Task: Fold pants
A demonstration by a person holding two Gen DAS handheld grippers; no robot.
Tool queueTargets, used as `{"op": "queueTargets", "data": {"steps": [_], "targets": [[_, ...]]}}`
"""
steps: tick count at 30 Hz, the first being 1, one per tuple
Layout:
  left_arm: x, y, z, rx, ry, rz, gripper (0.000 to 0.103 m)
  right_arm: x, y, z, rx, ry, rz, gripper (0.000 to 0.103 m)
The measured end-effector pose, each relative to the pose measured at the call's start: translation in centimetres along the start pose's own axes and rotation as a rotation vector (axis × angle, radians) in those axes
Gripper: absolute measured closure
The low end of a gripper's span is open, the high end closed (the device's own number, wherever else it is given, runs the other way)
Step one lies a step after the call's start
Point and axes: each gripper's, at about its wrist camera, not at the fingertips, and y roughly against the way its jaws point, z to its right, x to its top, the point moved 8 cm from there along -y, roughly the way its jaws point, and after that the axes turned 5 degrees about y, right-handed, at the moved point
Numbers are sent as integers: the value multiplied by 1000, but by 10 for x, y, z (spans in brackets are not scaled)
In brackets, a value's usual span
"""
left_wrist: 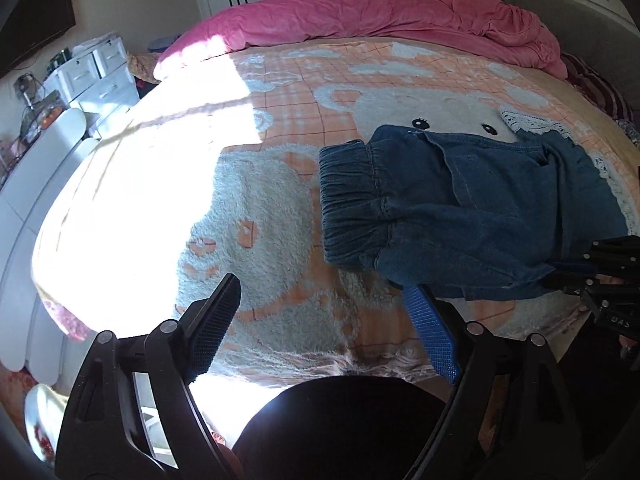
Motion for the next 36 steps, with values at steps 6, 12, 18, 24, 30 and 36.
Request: {"op": "queueTargets", "data": {"steps": [6, 12, 18, 24, 30, 36], "targets": [[9, 22, 14, -104, 33, 36, 28, -1, 3, 1, 24, -33, 0, 88], [35, 15, 69, -225, 39, 47, 41, 7, 24, 3, 20, -72, 51, 79], [28, -42, 107, -235, 17, -68, 53, 15, 51, 20, -87, -96, 119, 72], [10, -68, 94, -262, 88, -152, 52, 25, 29, 29, -124, -85, 60, 65], [6, -73, 96, -214, 62, -170, 52, 10, -3, 49, -139, -139, -6, 65], [11, -57, 92, -256, 92, -116, 51, 20, 42, 60, -80, -180, 129, 56]]}}
